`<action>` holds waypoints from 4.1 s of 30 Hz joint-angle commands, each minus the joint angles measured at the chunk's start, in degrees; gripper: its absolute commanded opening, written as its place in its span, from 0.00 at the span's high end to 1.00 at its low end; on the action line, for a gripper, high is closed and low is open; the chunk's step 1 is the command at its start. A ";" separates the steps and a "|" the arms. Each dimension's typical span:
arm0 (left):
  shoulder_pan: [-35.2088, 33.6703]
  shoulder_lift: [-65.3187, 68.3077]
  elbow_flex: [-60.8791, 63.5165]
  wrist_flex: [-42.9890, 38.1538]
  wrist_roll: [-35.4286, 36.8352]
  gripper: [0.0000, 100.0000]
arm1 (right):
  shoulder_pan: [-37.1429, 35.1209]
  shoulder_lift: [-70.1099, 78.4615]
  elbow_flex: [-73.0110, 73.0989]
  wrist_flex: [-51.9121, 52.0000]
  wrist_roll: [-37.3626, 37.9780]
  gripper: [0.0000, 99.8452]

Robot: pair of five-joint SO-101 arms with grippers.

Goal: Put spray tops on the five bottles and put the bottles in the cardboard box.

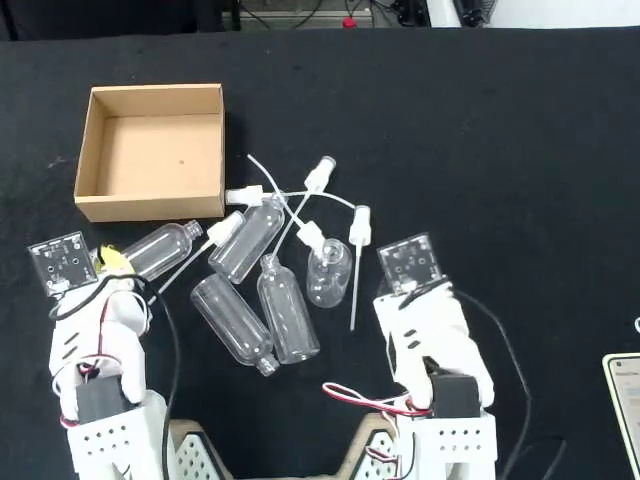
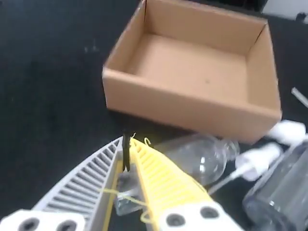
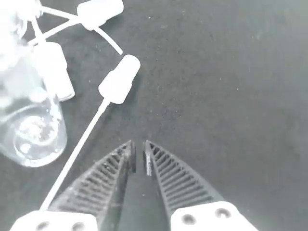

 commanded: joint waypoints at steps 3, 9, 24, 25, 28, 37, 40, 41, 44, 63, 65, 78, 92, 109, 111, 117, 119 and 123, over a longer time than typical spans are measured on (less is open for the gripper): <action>-0.75 -0.62 -10.51 13.80 -5.89 0.97 | 0.79 -5.58 -16.66 10.11 0.79 0.96; 3.65 -0.62 -23.34 27.16 -22.15 0.97 | 0.79 -5.58 -26.95 17.49 1.05 0.96; 4.88 18.90 -30.46 31.21 -29.98 0.76 | 0.79 -5.58 -24.13 18.11 0.79 0.96; 6.11 21.01 -32.57 31.21 -29.89 0.76 | 0.88 -5.58 -23.25 17.32 0.79 0.96; 12.35 27.52 -37.67 31.21 -29.80 0.76 | 0.88 -5.58 -19.91 14.77 0.70 0.96; 34.24 31.74 -38.11 20.84 -20.31 0.75 | 16.79 -5.58 -13.67 6.42 -11.78 0.96; 39.96 29.89 -33.27 12.57 -15.38 0.75 | 20.13 -5.58 -11.30 4.31 -15.12 0.96; 41.71 29.10 -31.69 10.20 -14.42 0.75 | 20.75 -5.58 -10.42 3.60 -15.38 0.96; 45.85 26.90 -26.77 3.60 -12.40 0.75 | 22.59 -5.49 -8.48 1.41 -15.74 0.96; 52.44 26.55 -14.90 -16.00 -2.73 0.68 | 23.56 -5.49 -8.04 0.70 -17.14 0.96; 53.67 26.55 -15.16 -16.53 -2.55 0.68 | 23.56 -5.49 -8.04 0.70 -17.76 0.96; 53.85 39.82 -15.16 -28.66 -2.46 0.68 | 23.56 -5.49 -8.04 0.88 -17.85 0.96; 52.53 61.71 -24.48 -37.36 -2.46 0.68 | 23.56 -5.49 -7.52 0.97 -17.41 0.96; 52.97 68.48 -27.65 -43.08 -2.90 0.78 | 23.56 -5.49 -7.08 0.88 -17.41 0.96; 53.23 68.48 -27.65 -44.13 -2.64 0.78 | 23.56 -5.49 -7.08 0.88 -17.41 0.96; 53.14 67.96 -27.65 -44.22 -2.81 0.78 | 23.56 -5.49 -7.08 0.88 -17.41 0.96; 52.97 67.78 -27.82 -44.22 -2.90 0.78 | 23.56 -5.49 -7.08 0.97 -17.41 0.96; 52.53 62.59 -27.30 -40.26 -2.99 0.78 | 23.56 -5.49 -6.11 0.62 -17.41 0.96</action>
